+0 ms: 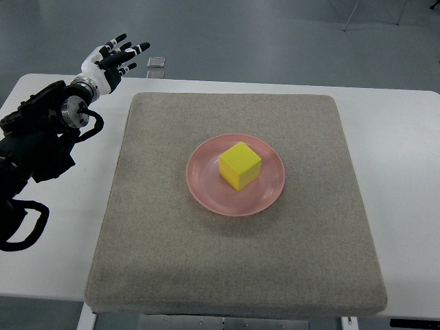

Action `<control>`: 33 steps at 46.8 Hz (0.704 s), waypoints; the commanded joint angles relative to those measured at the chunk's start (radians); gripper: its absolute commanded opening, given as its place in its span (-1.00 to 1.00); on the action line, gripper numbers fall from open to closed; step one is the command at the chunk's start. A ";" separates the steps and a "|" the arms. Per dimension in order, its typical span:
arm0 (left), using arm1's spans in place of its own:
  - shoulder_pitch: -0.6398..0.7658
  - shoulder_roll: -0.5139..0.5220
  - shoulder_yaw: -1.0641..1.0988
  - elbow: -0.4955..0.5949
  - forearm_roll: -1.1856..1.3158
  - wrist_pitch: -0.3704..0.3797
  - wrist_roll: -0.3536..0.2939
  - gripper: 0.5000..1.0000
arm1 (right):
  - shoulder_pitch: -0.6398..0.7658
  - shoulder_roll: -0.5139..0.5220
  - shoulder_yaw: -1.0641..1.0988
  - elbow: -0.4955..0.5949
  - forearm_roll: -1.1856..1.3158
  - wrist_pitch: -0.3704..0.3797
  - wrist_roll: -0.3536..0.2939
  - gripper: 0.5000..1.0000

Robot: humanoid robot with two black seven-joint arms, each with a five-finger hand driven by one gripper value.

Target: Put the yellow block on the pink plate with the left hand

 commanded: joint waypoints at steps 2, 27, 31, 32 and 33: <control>0.002 0.008 0.000 0.003 -0.093 -0.117 -0.002 0.87 | 0.000 0.000 0.000 0.000 0.000 0.000 0.001 0.69; 0.028 0.009 0.004 0.002 -0.118 -0.243 -0.014 0.97 | 0.000 0.000 0.000 0.000 0.000 0.000 -0.001 0.69; 0.030 0.009 0.004 0.003 -0.118 -0.243 -0.014 0.97 | 0.000 0.000 0.000 0.000 0.000 0.000 -0.001 0.69; 0.030 0.009 0.004 0.003 -0.118 -0.243 -0.014 0.97 | 0.000 0.000 0.000 0.000 0.000 0.000 0.001 0.69; 0.030 0.008 0.002 0.005 -0.119 -0.243 -0.014 0.97 | 0.000 0.000 0.000 0.000 0.000 0.000 0.001 0.69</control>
